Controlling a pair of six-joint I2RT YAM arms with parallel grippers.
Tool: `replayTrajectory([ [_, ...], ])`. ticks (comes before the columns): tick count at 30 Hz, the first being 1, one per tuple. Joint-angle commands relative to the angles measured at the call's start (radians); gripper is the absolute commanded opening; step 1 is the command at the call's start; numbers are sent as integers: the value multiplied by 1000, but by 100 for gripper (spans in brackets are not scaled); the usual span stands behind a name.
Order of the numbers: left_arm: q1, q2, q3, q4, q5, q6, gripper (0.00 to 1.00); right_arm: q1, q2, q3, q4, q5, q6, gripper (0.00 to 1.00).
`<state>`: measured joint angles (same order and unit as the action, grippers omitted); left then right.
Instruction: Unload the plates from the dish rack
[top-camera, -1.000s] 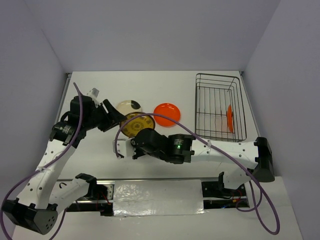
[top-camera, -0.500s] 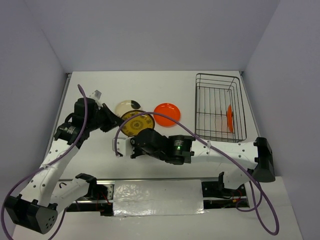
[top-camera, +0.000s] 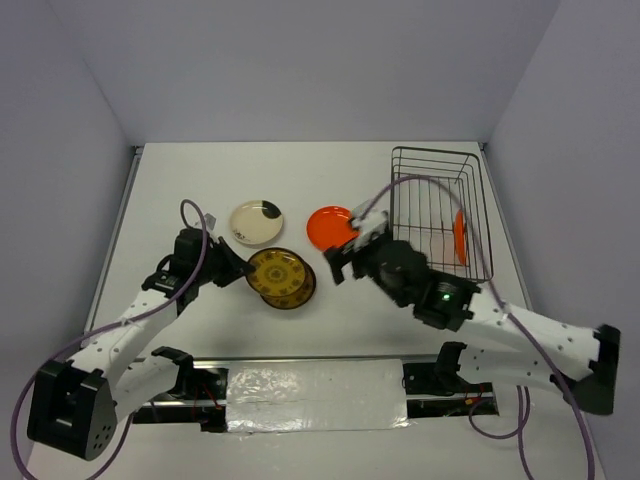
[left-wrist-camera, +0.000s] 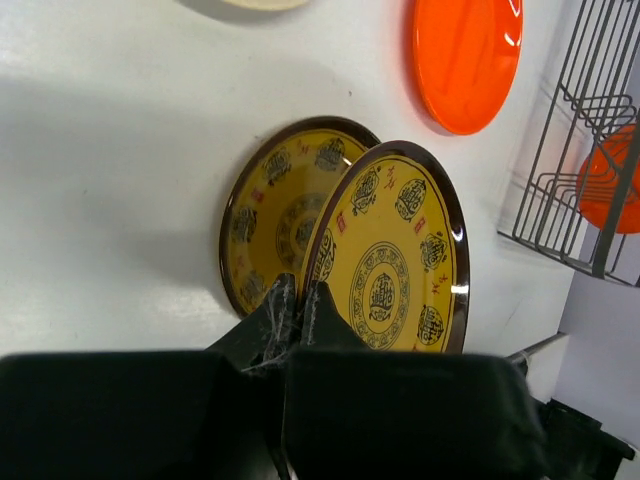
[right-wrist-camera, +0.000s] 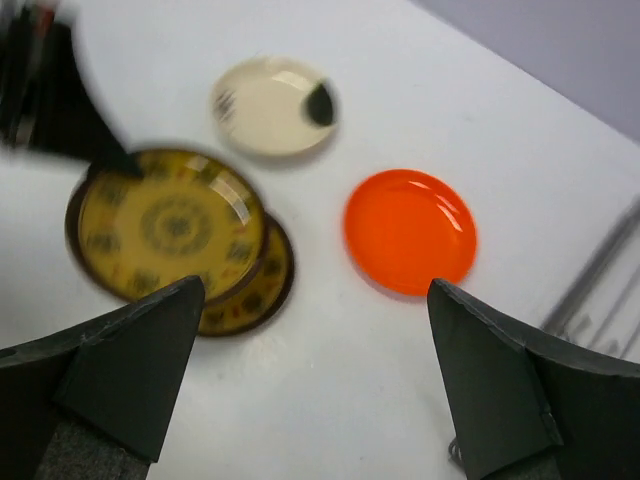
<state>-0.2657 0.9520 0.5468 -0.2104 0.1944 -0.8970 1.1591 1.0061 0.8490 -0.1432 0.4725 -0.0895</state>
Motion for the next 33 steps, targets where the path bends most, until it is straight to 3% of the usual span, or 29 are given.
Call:
replayTrajectory([
  [1, -7, 74, -13, 274, 2, -23, 0, -194, -165, -1, -113, 23, 434, 100],
  [3, -12, 112, -19, 298, 2, -28, 0, -274, -247, 5, -226, -5, 499, 100],
  [8, -55, 224, -19, 324, -30, -22, 21, -438, -339, 39, -421, 92, 593, 100],
  [12, -84, 271, -13, 299, -81, -25, 35, -547, -340, 88, -512, 69, 593, 100],
  [15, -89, 284, -12, 266, -90, -29, 56, -636, -304, 125, -533, 6, 568, 100],
  [16, -92, 281, 2, 238, -117, -29, 72, -660, -270, 137, -541, -3, 560, 100],
  [19, -101, 242, 36, 109, -179, -23, 99, -745, -187, 185, -604, 1, 565, 100],
  [24, -109, 119, 135, -120, -260, 35, 99, -930, -37, 191, -657, 35, 518, 100],
  [26, -112, 82, 165, -168, -285, 87, 99, -979, 8, 174, -633, -20, 481, 94],
  [27, -110, 50, 198, -191, -286, 107, 99, -1016, 47, 170, -622, -32, 449, 87],
  [33, -112, 4, 304, -343, -164, 328, 99, -1149, 109, 153, -512, -69, 334, 78],
])
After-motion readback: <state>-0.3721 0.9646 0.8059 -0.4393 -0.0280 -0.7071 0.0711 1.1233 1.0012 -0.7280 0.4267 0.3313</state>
